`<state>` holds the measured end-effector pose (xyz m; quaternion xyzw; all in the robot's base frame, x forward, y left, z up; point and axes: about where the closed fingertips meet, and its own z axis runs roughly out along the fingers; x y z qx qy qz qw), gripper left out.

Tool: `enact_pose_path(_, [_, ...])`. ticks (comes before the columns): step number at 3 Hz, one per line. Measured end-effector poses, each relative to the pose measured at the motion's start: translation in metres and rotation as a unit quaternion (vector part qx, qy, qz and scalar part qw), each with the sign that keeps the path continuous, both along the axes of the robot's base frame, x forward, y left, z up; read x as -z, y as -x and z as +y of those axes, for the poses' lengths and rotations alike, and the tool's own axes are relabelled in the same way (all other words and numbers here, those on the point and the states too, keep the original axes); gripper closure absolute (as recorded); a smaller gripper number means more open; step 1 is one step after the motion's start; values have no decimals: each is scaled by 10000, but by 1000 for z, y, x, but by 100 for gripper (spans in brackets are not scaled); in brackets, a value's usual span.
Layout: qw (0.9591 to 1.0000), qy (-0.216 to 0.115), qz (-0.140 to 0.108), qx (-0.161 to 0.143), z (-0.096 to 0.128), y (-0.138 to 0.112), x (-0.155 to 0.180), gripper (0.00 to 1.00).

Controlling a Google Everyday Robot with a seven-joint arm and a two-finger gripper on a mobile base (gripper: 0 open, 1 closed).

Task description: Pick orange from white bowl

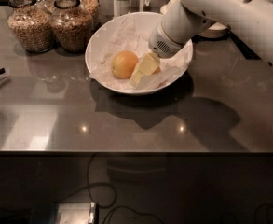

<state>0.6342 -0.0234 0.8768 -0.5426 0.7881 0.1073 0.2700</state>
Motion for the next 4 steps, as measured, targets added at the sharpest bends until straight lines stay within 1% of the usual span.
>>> enact_pose_path(1, [9999, 39, 48, 129, -6, -2, 6, 12])
enact_pose_path(2, [9997, 58, 86, 218, -10, -3, 12, 21])
enact_pose_path(3, [9996, 74, 118, 249, -11, -3, 16, 27])
enact_pose_path(4, [9992, 181, 276, 228, -11, -2, 28, 28])
